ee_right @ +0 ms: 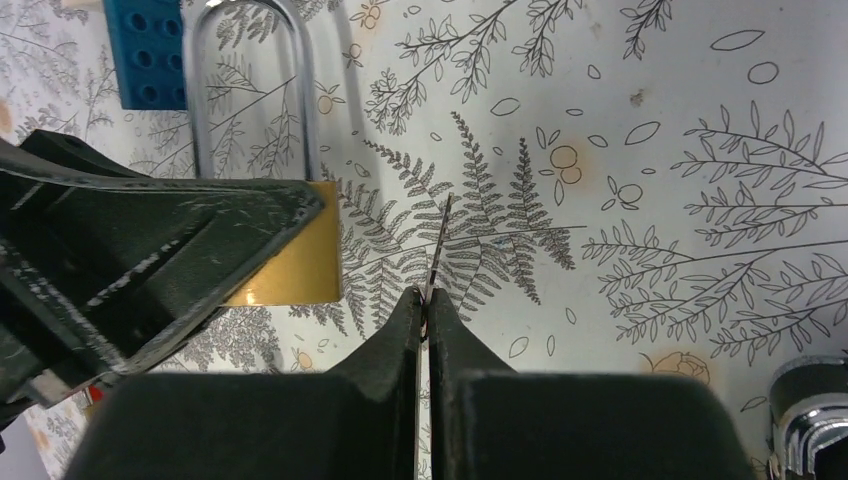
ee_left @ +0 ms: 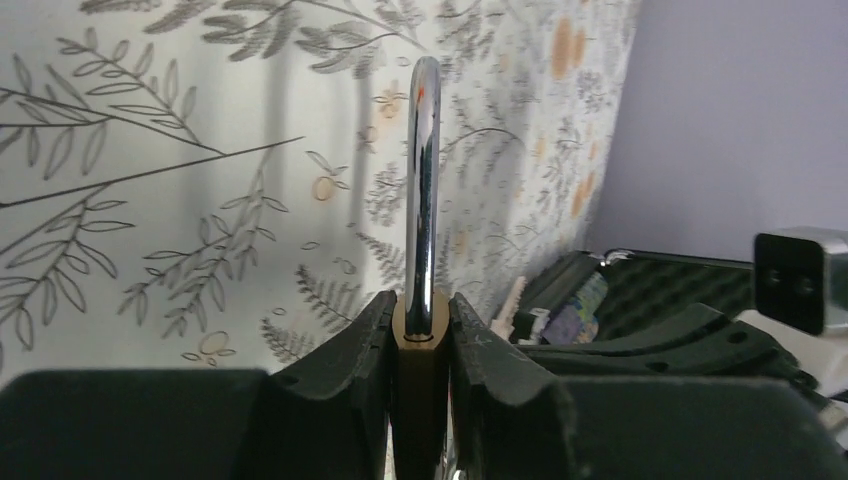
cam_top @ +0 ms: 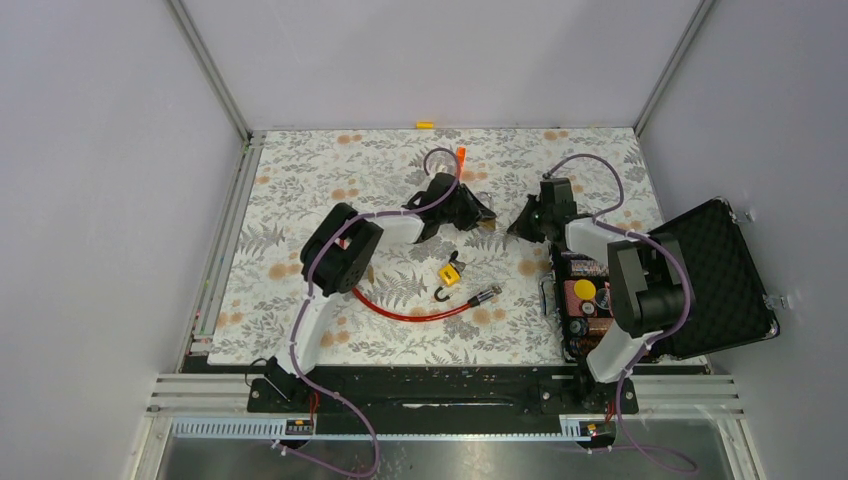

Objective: Lock with the key
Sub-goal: Place the lock at the center of the board.

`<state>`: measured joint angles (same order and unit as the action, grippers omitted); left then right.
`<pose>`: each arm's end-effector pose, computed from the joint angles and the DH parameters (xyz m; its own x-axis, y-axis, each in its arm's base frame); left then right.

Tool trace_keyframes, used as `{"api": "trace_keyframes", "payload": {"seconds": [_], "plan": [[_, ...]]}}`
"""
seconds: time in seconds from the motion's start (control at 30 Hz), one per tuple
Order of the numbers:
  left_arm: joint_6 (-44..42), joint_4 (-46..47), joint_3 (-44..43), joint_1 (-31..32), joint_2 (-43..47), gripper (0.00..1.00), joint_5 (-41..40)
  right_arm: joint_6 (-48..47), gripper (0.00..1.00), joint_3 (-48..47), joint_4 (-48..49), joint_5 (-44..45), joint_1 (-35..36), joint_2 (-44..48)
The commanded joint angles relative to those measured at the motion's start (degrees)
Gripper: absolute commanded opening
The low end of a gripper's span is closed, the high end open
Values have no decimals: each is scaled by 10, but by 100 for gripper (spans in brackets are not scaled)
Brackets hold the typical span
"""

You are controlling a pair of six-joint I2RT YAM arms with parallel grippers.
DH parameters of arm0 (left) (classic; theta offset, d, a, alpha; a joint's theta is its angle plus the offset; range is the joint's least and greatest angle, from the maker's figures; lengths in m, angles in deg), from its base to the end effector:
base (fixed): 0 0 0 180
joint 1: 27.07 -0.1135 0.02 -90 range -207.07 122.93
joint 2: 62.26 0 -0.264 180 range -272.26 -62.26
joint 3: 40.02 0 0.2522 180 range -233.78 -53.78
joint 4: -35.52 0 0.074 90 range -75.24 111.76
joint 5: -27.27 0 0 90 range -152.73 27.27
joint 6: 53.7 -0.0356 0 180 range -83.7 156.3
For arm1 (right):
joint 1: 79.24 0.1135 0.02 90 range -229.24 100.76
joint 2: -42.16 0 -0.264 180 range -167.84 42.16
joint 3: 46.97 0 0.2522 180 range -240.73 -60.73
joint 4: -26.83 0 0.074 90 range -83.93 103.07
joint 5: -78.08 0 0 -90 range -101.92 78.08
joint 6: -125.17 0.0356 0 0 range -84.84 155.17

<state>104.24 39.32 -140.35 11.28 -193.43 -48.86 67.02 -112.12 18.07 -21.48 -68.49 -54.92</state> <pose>0.3923 -0.3213 0.1336 -0.8474 -0.4769 -0.2335 -0.0413 0.4976 -0.8664 0.3421 0.0710 0.1710 -0.7064 0.3955 -0.5869 0.0767 0.8672 0.4921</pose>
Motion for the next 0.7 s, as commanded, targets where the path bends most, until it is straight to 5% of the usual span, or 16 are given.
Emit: {"api": "trace_keyframes", "payload": {"seconds": [0.0,0.3,0.53,0.67], "plan": [[16,-23,-78,2,-7,25,9,10,1,-41,-15,6,-4,-19],[27,-91,-104,1,-9,56,22,2,8,-98,-61,-8,-4,-64],[-3,-181,-86,1,46,72,-11,3,55,-110,-90,-2,-5,-41],[-5,-222,-60,-4,88,81,-16,3,69,-89,-99,13,-5,8]]}}
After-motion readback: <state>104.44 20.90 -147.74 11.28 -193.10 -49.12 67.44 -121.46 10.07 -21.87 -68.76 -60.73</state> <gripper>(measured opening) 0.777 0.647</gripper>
